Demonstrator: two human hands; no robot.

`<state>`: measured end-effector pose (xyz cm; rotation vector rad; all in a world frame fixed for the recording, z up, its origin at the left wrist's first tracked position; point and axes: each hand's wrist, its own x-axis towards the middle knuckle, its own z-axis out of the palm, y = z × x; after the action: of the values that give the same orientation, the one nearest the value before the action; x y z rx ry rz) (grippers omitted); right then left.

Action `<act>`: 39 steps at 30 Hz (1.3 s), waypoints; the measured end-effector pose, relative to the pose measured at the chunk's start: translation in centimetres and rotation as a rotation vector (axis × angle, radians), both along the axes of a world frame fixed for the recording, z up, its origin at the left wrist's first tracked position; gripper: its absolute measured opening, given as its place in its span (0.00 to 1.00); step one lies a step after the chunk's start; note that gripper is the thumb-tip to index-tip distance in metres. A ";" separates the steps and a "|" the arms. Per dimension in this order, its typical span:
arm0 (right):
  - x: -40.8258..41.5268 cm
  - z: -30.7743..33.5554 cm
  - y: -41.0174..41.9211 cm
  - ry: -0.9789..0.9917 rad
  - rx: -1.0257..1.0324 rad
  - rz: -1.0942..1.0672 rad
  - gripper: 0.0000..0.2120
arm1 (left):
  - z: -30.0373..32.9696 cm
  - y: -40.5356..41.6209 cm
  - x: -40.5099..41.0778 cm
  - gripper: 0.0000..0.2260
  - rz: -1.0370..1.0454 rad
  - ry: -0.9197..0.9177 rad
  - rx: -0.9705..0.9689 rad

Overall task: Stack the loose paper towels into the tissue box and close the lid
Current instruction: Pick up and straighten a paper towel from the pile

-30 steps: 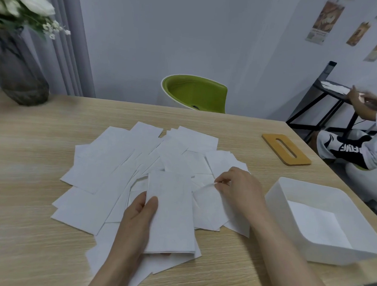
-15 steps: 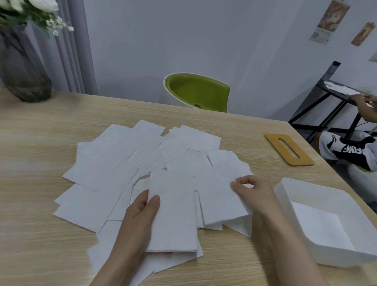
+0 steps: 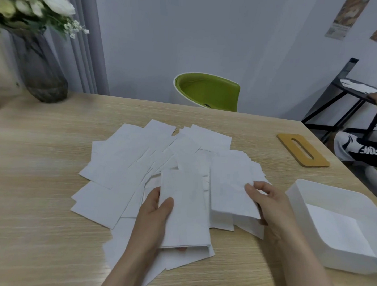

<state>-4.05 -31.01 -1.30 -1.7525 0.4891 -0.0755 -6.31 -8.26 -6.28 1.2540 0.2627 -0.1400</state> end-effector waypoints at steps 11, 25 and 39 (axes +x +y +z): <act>-2.3 -1.1 6.7 0.051 0.303 0.189 0.05 | -0.1 -0.3 0.0 0.12 0.064 -0.063 0.061; -2.7 -1.0 7.5 0.009 0.179 0.264 0.03 | -0.4 0.1 0.2 0.11 0.024 -0.030 0.055; -3.2 -1.1 8.2 -0.023 0.122 0.243 0.03 | -0.3 0.1 -0.1 0.11 -0.021 -0.036 0.017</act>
<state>-7.24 -22.82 -2.45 -1.6762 0.2552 0.1040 -6.41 -8.15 -6.56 1.2750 0.2199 -0.1336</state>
